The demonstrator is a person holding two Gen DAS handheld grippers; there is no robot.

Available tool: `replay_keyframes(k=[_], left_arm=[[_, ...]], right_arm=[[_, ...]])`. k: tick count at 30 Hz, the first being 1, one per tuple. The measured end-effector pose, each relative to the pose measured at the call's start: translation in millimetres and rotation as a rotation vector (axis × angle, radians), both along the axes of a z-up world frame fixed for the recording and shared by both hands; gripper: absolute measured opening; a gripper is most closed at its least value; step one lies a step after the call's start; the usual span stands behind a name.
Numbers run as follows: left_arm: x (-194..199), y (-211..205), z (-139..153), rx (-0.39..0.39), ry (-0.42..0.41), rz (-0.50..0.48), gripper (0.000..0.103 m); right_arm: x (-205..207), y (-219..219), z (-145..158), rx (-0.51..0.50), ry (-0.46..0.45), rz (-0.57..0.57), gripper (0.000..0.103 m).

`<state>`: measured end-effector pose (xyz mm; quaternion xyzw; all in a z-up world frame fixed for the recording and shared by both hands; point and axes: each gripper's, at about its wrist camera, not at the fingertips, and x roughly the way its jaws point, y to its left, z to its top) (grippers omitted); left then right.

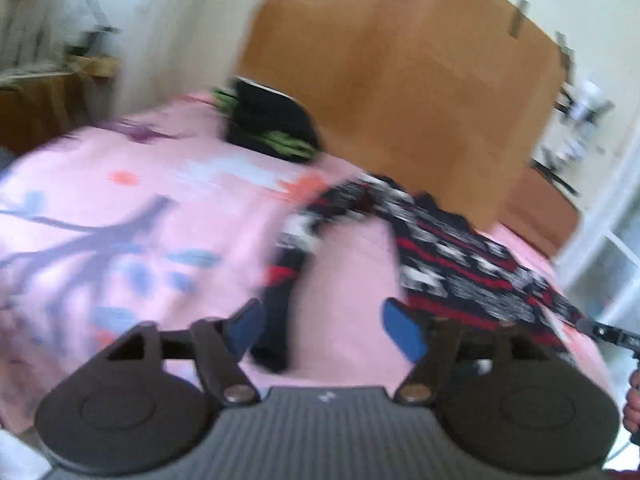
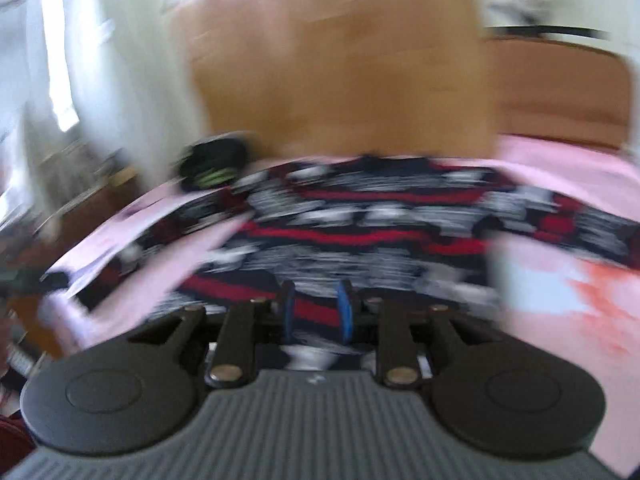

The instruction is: Fold small clothes

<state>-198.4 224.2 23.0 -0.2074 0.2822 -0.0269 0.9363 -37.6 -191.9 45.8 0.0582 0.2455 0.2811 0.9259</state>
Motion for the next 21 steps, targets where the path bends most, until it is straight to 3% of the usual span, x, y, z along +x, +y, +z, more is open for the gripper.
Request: replay_keyframes(k=[4, 6, 7, 8, 9, 11, 12, 14, 17, 19, 21], left_arm=[[-3, 16, -16, -0.005, 0.052, 0.055, 0.077], [6, 17, -25, -0.031, 0.074, 0.041, 0.05], [13, 16, -29, -0.039, 0.092, 0.013, 0.013], [20, 16, -31, -0.046, 0.114, -0.008, 0.009], [23, 21, -30, -0.065, 0.107, -0.011, 0.009], [19, 30, -13, -0.183, -0.003, -0.033, 0.009], [12, 38, 3, -0.25, -0.092, -0.058, 0.008], [-1, 44, 32, -0.301, -0.25, -0.105, 0.008], [-13, 36, 61, -0.278, -0.386, -0.162, 0.009], [-10, 27, 72, -0.251, -0.407, -0.184, 0.009], [-3, 19, 78, -0.23, -0.4, -0.203, 0.009]], right_arm=[[8, 88, 2, -0.044, -0.002, 0.254, 0.032], [13, 124, 4, -0.068, -0.006, 0.343, 0.035], [15, 139, 6, -0.084, -0.012, 0.374, 0.035], [17, 151, 9, -0.097, -0.021, 0.397, 0.035], [17, 159, 13, -0.105, -0.03, 0.41, 0.035], [21, 168, 20, -0.099, -0.037, 0.427, 0.036], [25, 169, 22, -0.084, -0.032, 0.432, 0.037], [31, 166, 27, -0.047, -0.01, 0.429, 0.038], [39, 163, 30, -0.014, -0.004, 0.41, 0.039], [32, 168, 31, -0.061, -0.066, 0.391, 0.041], [21, 176, 31, -0.151, -0.162, 0.361, 0.054]])
